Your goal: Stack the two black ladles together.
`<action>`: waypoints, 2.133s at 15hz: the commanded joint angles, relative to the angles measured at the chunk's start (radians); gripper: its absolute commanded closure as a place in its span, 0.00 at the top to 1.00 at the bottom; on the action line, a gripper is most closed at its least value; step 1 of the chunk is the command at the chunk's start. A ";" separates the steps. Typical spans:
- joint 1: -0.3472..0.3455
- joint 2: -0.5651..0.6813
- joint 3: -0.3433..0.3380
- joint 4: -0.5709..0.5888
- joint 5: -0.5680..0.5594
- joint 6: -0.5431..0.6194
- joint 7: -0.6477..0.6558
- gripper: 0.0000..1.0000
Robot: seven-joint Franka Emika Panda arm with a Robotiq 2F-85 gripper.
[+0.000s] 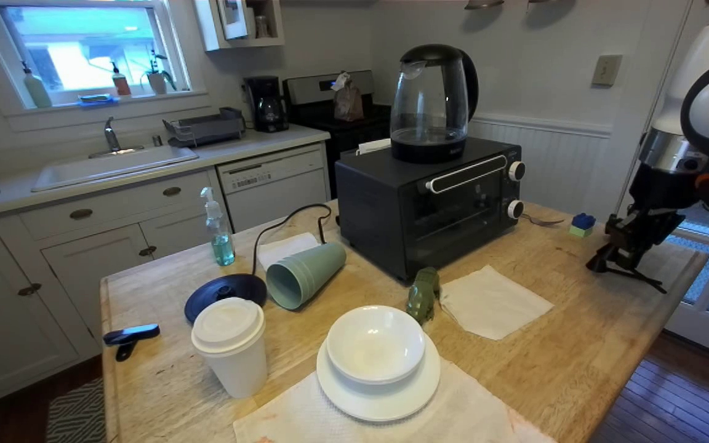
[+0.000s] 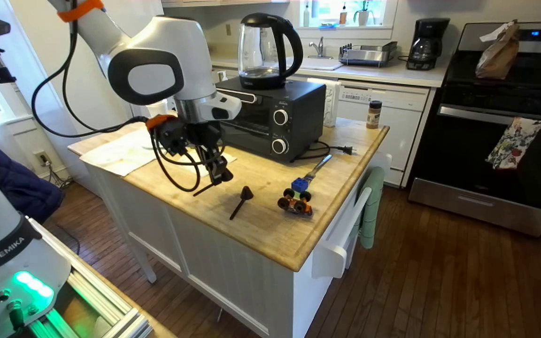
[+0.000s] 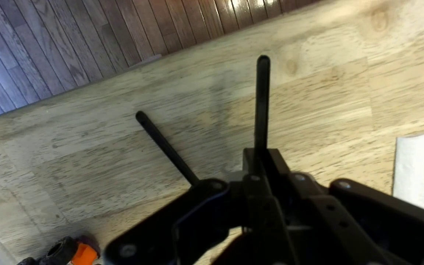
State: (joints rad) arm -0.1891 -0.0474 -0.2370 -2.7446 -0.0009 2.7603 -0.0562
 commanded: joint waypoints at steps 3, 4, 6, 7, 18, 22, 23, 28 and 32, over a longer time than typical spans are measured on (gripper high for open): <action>-0.007 0.031 -0.048 0.007 0.180 0.059 -0.334 0.02; -0.006 0.040 -0.054 0.014 0.216 0.056 -0.386 0.02; -0.010 0.066 -0.063 0.039 0.261 0.042 -0.469 0.02; -0.012 0.077 -0.067 0.049 0.284 0.038 -0.507 0.02; -0.026 0.200 -0.052 0.171 0.296 -0.004 -0.658 0.02; -0.028 0.213 -0.049 0.183 0.295 -0.032 -0.689 0.02; -0.028 0.217 -0.049 0.186 0.295 -0.041 -0.695 0.02; -0.076 0.226 -0.007 0.190 0.253 -0.077 -0.701 0.02; -0.104 0.242 0.023 0.196 0.248 -0.092 -0.700 0.02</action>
State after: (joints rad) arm -0.2510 0.1676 -0.2491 -2.5777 0.2575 2.6956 -0.7443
